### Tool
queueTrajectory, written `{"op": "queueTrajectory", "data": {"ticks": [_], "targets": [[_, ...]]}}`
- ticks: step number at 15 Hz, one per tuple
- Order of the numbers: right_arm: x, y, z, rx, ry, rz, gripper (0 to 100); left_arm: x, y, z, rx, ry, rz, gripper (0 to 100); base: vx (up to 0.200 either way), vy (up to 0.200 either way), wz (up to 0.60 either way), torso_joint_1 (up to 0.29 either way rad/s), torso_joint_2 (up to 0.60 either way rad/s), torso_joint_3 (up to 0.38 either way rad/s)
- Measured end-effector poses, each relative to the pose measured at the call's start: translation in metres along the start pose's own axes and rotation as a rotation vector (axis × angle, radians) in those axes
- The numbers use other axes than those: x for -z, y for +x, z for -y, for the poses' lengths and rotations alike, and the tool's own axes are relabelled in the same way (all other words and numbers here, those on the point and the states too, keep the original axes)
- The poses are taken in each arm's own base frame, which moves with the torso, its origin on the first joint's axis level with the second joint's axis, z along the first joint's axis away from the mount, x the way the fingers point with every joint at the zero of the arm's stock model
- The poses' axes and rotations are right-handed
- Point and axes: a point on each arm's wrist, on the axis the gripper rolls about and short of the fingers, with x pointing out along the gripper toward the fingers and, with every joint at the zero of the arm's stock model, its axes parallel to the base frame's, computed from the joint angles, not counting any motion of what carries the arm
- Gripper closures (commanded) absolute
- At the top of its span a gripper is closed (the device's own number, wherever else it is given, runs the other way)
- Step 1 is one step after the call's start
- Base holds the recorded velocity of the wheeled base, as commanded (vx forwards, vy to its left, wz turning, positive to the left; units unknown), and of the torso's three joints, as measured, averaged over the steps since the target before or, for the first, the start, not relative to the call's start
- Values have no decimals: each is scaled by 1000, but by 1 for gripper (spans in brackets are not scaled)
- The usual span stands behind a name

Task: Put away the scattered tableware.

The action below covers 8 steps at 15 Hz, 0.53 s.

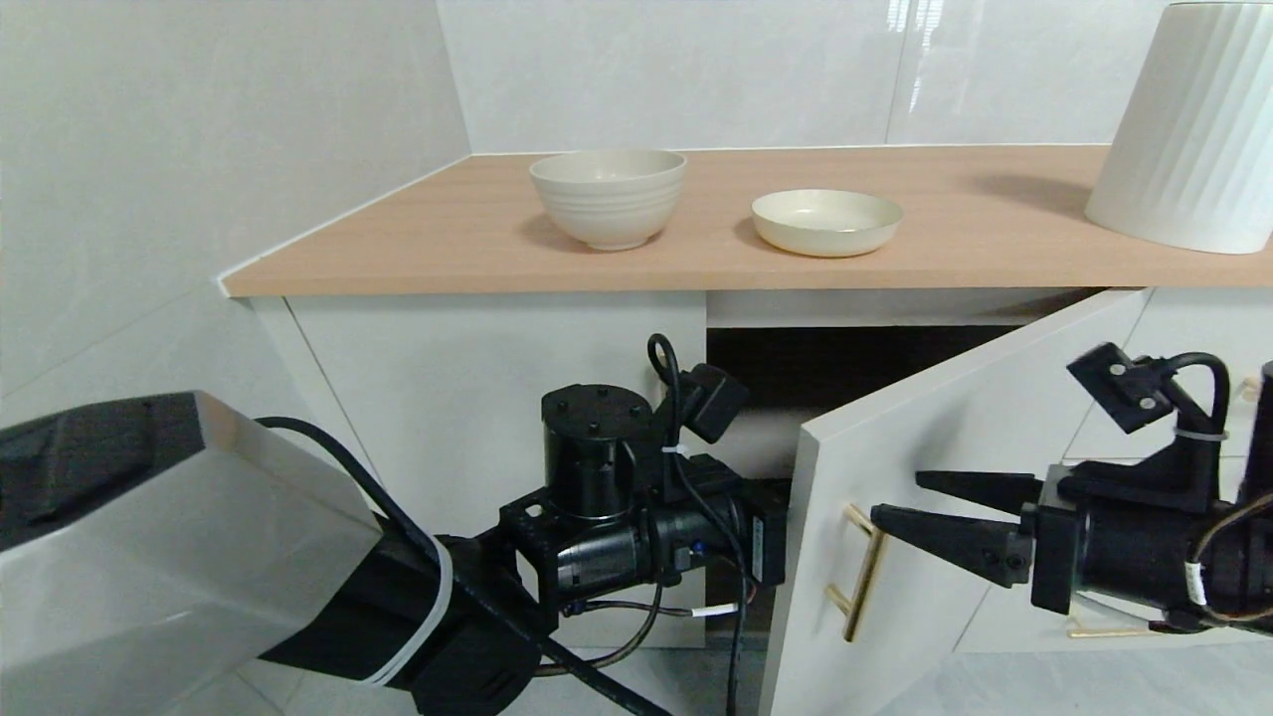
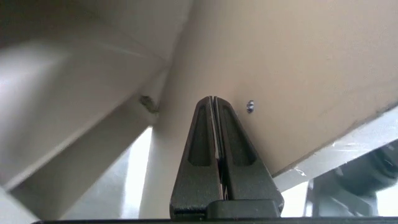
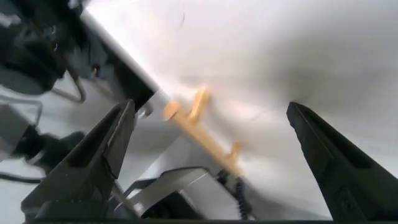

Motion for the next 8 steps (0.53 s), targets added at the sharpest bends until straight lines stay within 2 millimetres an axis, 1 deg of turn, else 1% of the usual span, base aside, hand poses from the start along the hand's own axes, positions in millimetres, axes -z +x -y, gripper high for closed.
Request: {"op": "queueTrajectory", "data": {"ticks": [1,4,6,8], "targets": [[5,-11,-2,32,-13,-37,0,-2,-1,1,1,4,10,100,0,0,0,0,0,0],[13,-40,-11,86,-77,-42,0,-4,-5,-1,-16,4,19,100,0,0,0,0,0,0],[23,-56,-17,86,-70,-73,0,-4,-5,1,-14,5,19,100,0,0,0,0,0,0],[26,-67,-22,79,-73,-76,0,-4,-5,1,-15,5,19,100,0,0,0,0,0,0]]}}
